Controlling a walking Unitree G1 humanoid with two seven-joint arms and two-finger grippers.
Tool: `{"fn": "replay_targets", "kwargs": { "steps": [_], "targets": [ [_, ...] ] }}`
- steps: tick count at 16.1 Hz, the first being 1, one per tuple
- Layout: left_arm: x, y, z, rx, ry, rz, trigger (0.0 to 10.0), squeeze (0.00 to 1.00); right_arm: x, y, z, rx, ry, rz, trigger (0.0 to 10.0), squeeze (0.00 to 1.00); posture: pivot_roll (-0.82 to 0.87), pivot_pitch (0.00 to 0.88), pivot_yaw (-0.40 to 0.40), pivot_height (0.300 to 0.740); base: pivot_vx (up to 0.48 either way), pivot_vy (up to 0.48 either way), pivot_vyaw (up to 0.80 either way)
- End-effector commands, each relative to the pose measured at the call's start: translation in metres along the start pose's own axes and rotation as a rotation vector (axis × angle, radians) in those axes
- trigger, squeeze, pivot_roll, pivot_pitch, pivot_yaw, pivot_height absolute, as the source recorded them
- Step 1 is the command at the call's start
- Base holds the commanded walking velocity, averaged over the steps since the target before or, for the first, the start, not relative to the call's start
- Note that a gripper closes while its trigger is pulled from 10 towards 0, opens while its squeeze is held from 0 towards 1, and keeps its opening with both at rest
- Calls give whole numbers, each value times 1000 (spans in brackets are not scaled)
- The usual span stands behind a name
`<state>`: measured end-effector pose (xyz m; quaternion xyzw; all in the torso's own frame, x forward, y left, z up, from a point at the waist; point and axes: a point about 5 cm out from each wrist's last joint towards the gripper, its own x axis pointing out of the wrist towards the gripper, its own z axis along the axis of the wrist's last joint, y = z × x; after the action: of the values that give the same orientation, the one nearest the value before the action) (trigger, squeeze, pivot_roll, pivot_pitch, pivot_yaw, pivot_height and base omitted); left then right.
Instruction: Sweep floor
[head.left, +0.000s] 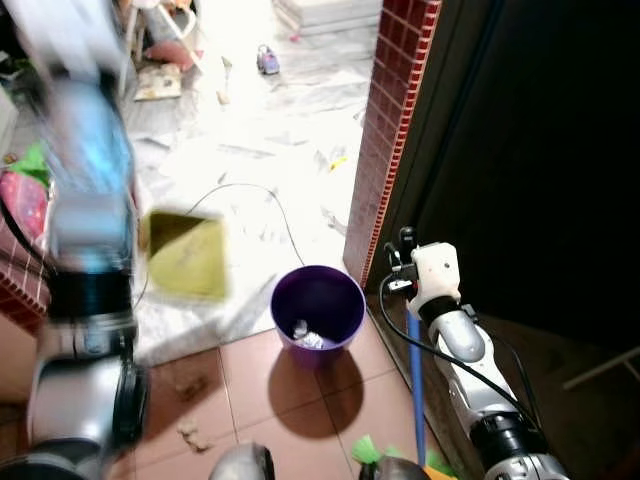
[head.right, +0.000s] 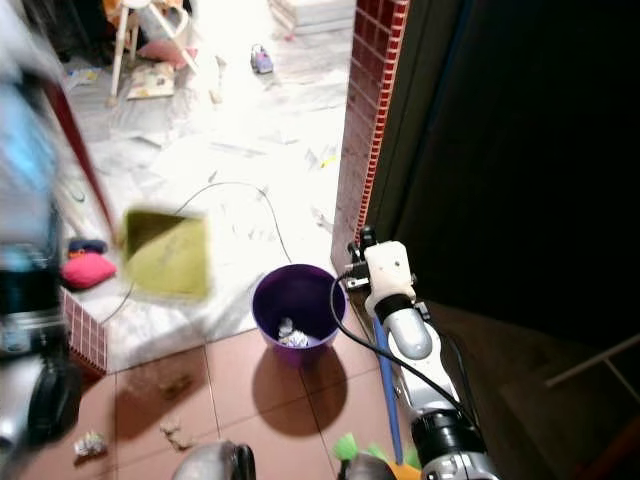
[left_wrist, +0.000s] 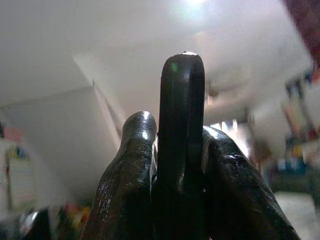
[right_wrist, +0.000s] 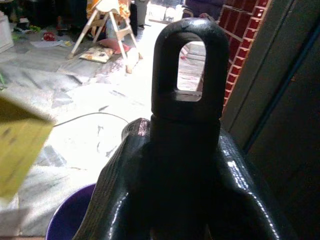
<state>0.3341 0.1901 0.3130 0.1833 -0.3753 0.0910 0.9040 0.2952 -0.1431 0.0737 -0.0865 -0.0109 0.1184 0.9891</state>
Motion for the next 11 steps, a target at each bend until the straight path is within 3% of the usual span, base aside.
{"fn": "replay_targets", "kwargs": {
  "steps": [1,3,5,8,11],
  "targets": [
    [1,-6,14,8,-61,-8,10000,0,3,-1,10,-27,-61,10,10000,0,-16,0,-6,740,0,0,0],
    [-23,-18,-5,129,6,-57,10000,0,1,-1,8,-28,-54,13,10000,0,-12,0,-10,740,0,0,0],
    [-43,-21,-18,170,82,-66,10000,0,1,0,8,-28,-56,19,10000,0,-8,0,-10,740,0,0,0],
    [-63,-27,-26,114,177,-66,10000,0,1,0,8,-19,-53,22,10000,0,0,0,-8,740,0,0,0],
    [-111,-50,-35,-9,333,-95,10000,0,4,-3,11,24,-49,-4,10000,0,9,0,-10,740,0,0,0]
  ]
}}
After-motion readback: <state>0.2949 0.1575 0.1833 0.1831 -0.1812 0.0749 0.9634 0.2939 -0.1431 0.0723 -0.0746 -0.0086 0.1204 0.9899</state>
